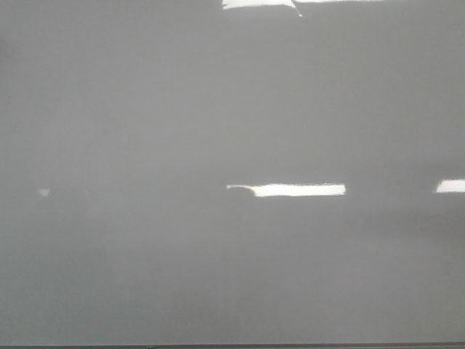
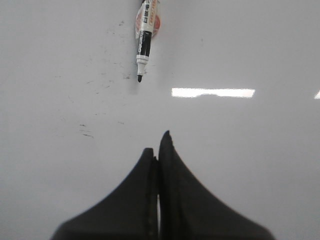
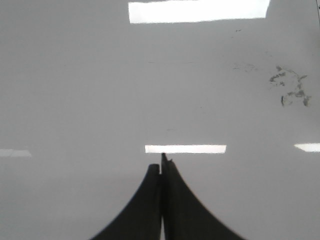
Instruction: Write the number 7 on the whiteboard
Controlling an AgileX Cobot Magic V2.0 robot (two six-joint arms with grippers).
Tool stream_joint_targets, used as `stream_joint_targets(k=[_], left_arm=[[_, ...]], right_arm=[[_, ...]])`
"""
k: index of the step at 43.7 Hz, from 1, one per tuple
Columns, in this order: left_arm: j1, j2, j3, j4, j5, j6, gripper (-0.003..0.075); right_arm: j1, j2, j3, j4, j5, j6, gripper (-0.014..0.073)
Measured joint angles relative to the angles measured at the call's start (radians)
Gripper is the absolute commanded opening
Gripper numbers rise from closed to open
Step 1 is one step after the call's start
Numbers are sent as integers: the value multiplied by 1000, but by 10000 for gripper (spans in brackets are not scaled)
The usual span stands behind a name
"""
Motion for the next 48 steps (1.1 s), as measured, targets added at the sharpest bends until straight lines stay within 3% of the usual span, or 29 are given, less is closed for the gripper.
stream_joint_targets(k=[22,30,41,48], left_arm=[[0,0,0,6,-143,2,-20],[0,0,-11,6,-272,2,-20],[0,0,-177,7,-272,2,-20],[0,43,-343,7,-199,2,-20]], right_arm=[[0,0,-5,0,-35,0,-69],[0,0,-122,0,88,0,-69],[0,35,-339,0,265,0,-69],[0,142,-481,0,364,0,-69]])
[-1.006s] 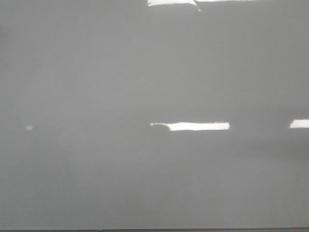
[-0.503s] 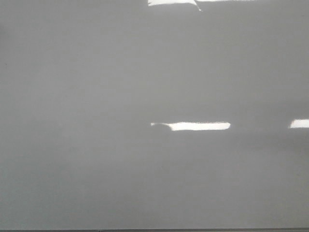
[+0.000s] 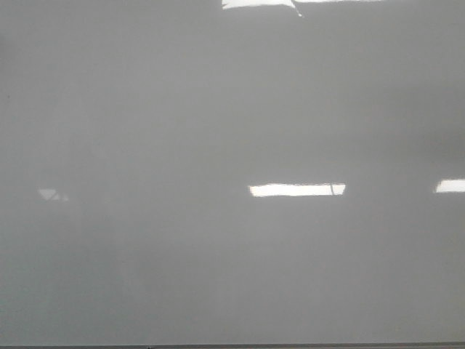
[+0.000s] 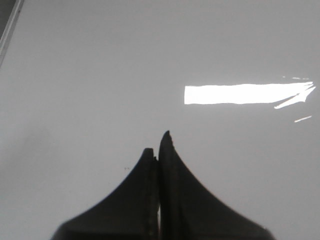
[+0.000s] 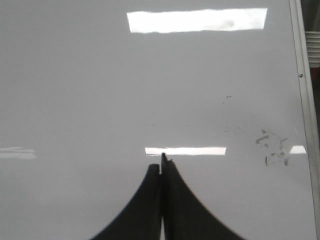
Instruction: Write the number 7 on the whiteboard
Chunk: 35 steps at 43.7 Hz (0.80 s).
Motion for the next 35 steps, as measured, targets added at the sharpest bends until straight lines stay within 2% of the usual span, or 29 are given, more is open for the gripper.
stream_joint_targets(k=[9,16,35], left_arm=[[0,136,-205,0,164,0,-20],[0,241,-308,0,285,0,-20],[0,438,-320,-6,440,0,-20]], right_arm=[[0,158,-144,0,124,0,-69],[0,272,-200,0,162,0,-69],[0,442,-205,0,186,0,-65]])
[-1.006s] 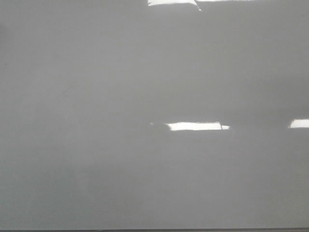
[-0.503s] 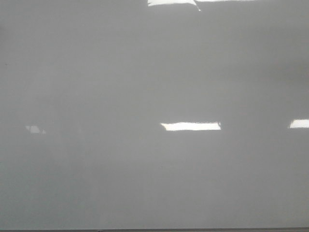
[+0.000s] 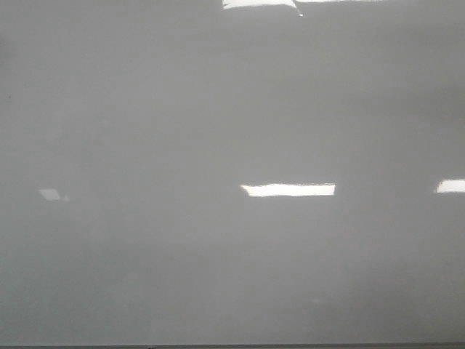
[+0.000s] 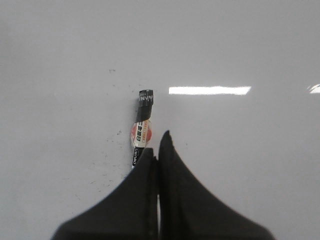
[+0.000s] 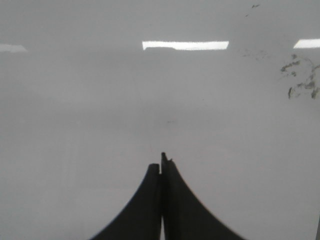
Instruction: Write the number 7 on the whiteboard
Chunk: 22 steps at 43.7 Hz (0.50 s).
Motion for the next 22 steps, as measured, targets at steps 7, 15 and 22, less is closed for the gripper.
stream_joint_targets(k=[7,15,22], left_arm=[[0,48,0,-2,7,0,-20],[0,107,0,20,35,0,68],[0,175,0,62,71,0,328]], right_arm=[[33,26,0,0,22,-3,13],[97,37,0,0,45,-32,335],[101,37,0,0,45,-36,556]])
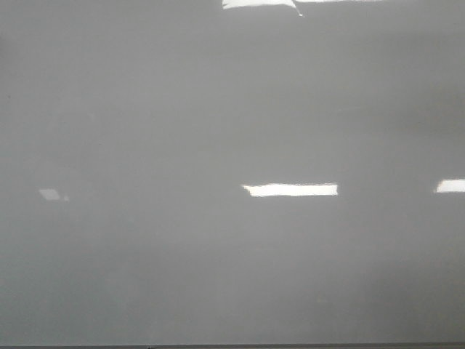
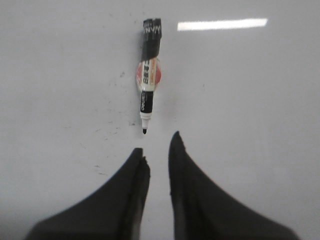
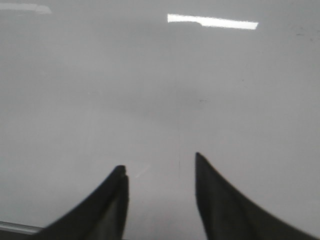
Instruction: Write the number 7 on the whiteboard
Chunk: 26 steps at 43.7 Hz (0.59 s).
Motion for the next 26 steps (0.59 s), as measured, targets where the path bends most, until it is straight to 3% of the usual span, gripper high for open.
stream_joint_targets(k=[4,7,26], left_arm=[[0,42,0,12,2,0,472],[0,78,0,12,2,0,532],[0,418,-139,42,-43,0,536]], right_arm=[[0,0,0,0,0,-1,571],[2,0,0,0,0,-1,571],[2,0,0,0,0,-1,571]])
